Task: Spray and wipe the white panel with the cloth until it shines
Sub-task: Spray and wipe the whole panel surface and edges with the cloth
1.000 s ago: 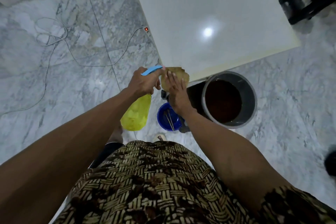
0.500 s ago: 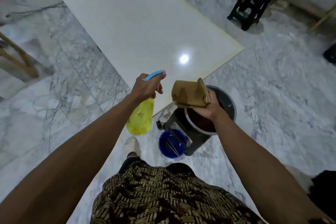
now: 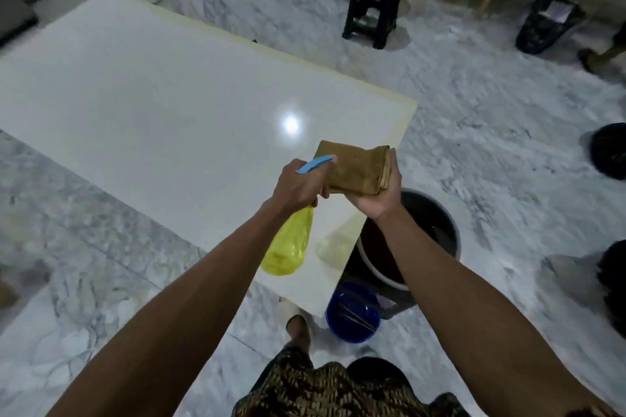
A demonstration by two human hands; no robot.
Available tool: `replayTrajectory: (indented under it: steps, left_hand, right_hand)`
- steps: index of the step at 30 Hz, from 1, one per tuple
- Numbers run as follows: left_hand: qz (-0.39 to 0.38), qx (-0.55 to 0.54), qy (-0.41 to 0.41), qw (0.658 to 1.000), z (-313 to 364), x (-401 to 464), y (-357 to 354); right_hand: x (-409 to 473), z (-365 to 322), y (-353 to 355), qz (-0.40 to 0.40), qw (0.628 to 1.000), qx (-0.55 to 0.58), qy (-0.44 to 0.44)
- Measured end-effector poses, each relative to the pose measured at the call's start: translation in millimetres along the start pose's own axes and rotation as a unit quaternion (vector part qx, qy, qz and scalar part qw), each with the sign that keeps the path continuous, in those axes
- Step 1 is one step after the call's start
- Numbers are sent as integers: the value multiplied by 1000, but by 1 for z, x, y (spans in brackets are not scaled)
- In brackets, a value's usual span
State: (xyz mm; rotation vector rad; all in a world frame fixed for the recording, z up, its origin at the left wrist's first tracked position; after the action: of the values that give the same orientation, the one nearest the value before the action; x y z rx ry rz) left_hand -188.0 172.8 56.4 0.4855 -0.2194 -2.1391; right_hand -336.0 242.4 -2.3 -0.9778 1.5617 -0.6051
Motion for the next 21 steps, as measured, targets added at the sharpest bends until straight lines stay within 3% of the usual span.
replayTrajectory:
  steps: [11,21]
  left_hand:
    - [-91,35,5,995,3,89,10]
    - [-113,52,26,992,26,113,-21]
  right_hand:
    - [26,-17,-26,4,996,-17,84]
    - [21,-48,-14,34,993,-2,115]
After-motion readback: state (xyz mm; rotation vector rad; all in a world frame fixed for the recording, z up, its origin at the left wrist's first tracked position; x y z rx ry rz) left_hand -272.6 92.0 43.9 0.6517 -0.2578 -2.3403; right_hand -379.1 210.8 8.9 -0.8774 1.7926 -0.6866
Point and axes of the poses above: each hand's wrist, its own x-axis towards the middle knuckle, its own y-axis out of the back of the hand, z = x × y, the point moved 4 cm from there along x, towards the middle knuckle, and after that the axes turned 8 degrees about -y, right-handed, at the moved point
